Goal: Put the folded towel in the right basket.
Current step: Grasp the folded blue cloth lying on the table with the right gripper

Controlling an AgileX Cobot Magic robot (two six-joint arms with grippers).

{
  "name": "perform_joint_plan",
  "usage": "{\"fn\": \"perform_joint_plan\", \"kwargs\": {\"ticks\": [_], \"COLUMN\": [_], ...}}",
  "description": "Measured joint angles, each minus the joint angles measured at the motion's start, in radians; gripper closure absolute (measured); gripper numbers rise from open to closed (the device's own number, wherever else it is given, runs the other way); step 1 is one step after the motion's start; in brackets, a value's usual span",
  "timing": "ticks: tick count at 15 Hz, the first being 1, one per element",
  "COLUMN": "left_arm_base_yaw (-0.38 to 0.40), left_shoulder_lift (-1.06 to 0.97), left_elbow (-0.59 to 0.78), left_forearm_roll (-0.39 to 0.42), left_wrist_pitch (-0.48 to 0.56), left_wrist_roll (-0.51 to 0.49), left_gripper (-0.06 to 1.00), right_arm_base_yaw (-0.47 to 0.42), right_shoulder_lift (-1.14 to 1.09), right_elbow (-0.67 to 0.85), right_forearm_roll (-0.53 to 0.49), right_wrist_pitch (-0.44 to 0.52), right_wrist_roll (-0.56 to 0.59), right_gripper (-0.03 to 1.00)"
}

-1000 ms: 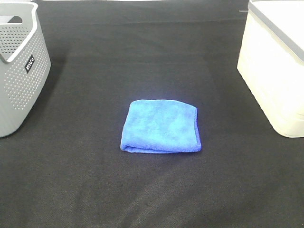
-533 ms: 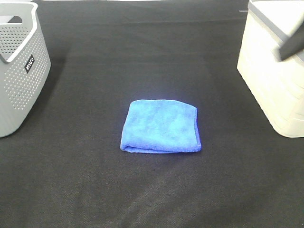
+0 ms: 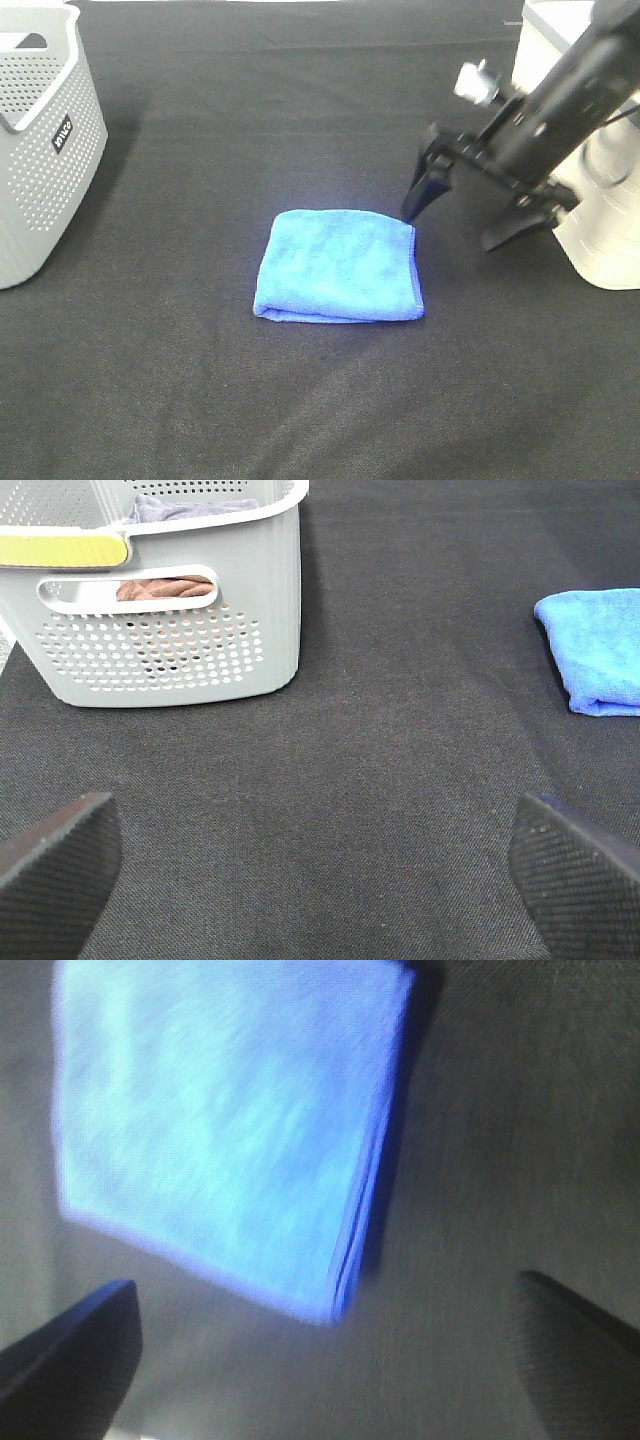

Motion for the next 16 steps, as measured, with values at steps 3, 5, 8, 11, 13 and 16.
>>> {"fn": "perform_joint_plan", "kwargs": {"ticks": [3,5,8,11,13,16], "left_arm_base_yaw": [0.0,0.0,0.0,0.0,0.0,0.0], "left_shoulder_lift": [0.0,0.0,0.0,0.0,0.0,0.0], "left_elbow": [0.0,0.0,0.0,0.0,0.0,0.0], "left_forearm_roll": [0.0,0.0,0.0,0.0,0.0,0.0], "left_wrist_pitch": [0.0,0.0,0.0,0.0,0.0,0.0], "left_wrist_roll": [0.0,0.0,0.0,0.0,0.0,0.0], "left_gripper": [-0.03,-0.03,-0.03,-0.03,-0.03,-0.03], "right_arm_base_yaw": [0.0,0.0,0.0,0.017,0.077,0.237], "right_shoulder_lift": [0.073,0.127,0.185,0.219,0.249,0.312], "right_elbow": [0.0,-0.001,-0.003,-0.022,-0.034,-0.12], "right_forearm_roll": [0.043,0.098,0.151,0.183,0.219,0.271], "right_wrist_pitch": [-0.079,-0.13,-0.185,-0.188,-0.212,-0.225], "right_wrist_roll": [-0.012,-0.056,-0.099,-0.102,-0.104,-0.105], "right_gripper": [0.01,0.01,0.02,0.02,0.04,0.09]}}
